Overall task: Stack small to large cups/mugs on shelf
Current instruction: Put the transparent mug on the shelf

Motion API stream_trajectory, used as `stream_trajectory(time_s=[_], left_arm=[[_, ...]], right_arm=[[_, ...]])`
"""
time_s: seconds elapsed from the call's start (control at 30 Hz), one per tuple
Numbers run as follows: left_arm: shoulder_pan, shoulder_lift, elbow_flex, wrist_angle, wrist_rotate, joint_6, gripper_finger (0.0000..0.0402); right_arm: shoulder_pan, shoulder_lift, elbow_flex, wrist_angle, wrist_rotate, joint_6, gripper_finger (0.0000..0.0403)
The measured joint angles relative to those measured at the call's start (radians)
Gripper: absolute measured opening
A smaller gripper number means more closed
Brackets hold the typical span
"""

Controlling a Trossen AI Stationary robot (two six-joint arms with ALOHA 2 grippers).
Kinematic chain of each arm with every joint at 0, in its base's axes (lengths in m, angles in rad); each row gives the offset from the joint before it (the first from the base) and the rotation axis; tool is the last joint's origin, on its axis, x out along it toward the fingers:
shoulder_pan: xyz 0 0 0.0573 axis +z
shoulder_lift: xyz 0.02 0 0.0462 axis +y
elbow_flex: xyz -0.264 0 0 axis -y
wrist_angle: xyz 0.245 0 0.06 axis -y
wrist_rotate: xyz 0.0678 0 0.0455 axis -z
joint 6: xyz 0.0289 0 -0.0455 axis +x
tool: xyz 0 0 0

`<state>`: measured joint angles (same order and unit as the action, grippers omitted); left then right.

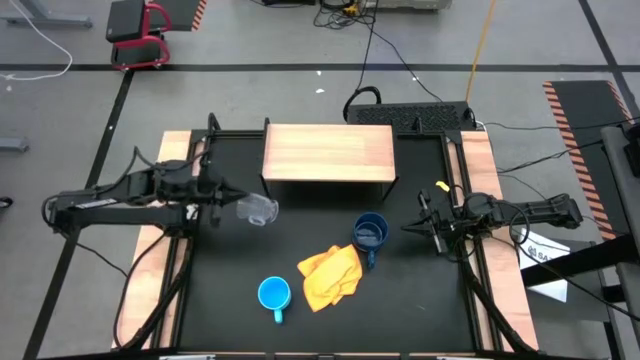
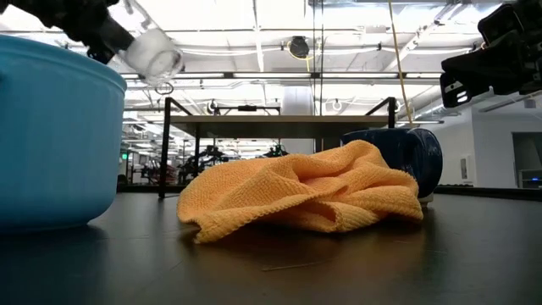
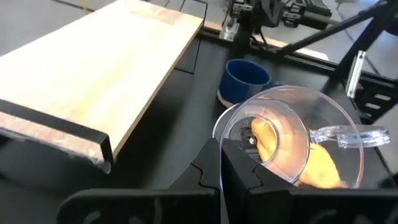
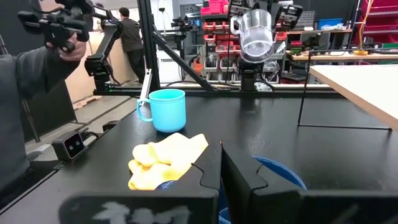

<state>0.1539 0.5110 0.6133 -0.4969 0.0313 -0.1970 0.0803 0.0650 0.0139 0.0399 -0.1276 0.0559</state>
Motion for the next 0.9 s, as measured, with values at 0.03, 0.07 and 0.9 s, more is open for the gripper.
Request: stream_trajectory(time_s=[0.03, 0.07, 0.9], left_arm=[[-0.006, 0.002, -0.015, 0.035, -0.01, 0.002, 0.0], [-0.01, 0.008, -0.03, 0.082, -0.012, 0.006, 0.0], [-0.012, -0.023, -0.14, 0.27, -0.243, 0.074, 0.0]], right_arm=[[0.0, 0.0, 0.0, 0.0, 0.0, 0.0, 0.0], [0.0, 0.0, 0.0, 0.0, 0.0, 0.0, 0.0], [0.0, 0.0, 0.0, -0.002, 0.0, 0.01, 0.0]])
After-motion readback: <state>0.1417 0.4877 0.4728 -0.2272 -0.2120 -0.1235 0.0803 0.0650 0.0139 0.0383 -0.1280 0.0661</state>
